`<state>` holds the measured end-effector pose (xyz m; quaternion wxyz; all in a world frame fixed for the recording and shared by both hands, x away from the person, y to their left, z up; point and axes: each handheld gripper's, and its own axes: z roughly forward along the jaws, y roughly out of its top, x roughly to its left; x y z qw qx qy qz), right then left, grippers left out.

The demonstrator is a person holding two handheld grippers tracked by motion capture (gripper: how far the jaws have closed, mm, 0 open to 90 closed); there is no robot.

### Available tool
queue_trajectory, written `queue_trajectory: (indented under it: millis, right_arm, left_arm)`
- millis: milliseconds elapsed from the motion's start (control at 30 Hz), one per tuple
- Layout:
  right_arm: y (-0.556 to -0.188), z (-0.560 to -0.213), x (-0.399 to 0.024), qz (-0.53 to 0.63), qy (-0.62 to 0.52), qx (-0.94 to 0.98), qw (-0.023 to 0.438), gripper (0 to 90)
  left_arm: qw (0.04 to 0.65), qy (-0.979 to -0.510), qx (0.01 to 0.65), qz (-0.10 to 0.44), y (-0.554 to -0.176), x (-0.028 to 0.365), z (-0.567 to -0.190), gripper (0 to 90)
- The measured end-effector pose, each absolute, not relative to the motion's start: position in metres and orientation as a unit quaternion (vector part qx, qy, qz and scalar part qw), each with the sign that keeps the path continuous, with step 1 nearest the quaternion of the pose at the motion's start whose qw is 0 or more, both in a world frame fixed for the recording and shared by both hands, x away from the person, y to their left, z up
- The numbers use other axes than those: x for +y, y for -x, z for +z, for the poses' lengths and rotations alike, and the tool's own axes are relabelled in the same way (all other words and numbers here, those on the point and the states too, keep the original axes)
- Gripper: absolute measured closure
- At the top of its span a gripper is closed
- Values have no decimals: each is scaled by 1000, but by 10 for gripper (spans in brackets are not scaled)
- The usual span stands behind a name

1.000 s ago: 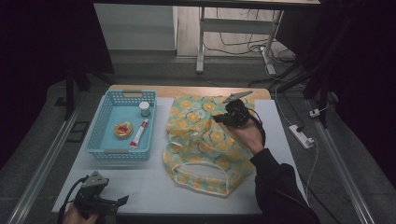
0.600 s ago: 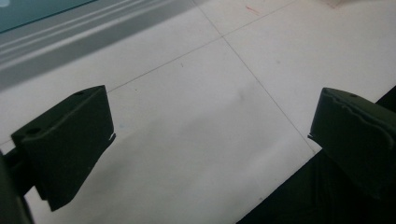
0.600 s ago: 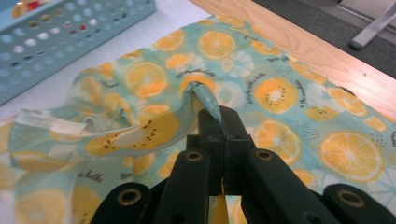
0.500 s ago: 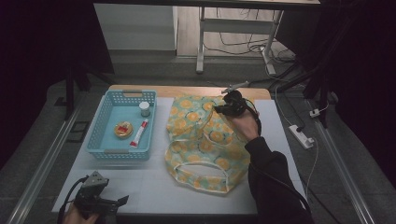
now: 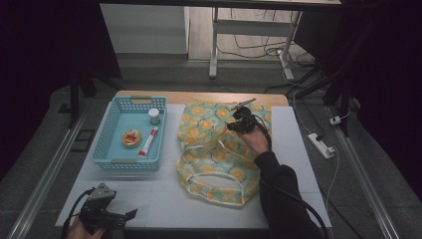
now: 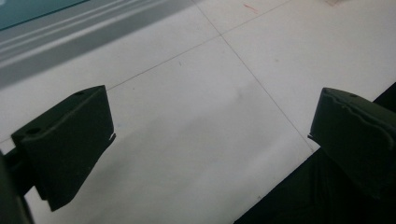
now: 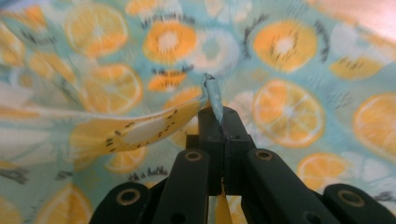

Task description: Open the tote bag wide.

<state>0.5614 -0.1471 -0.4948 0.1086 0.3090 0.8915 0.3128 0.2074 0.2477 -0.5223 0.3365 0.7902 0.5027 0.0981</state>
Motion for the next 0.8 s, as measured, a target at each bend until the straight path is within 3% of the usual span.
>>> queue_trajectory:
  millis: [300, 800]
  right_arm:
    - [-561, -515, -153, 307, -320, 891, 96, 886]
    - [-545, -475, -163, 356, -320, 874, 87, 534]
  left_arm:
    - [335, -791, 503, 97, -208, 248, -522, 0]
    - [333, -791, 504, 97, -208, 247, -522, 0]
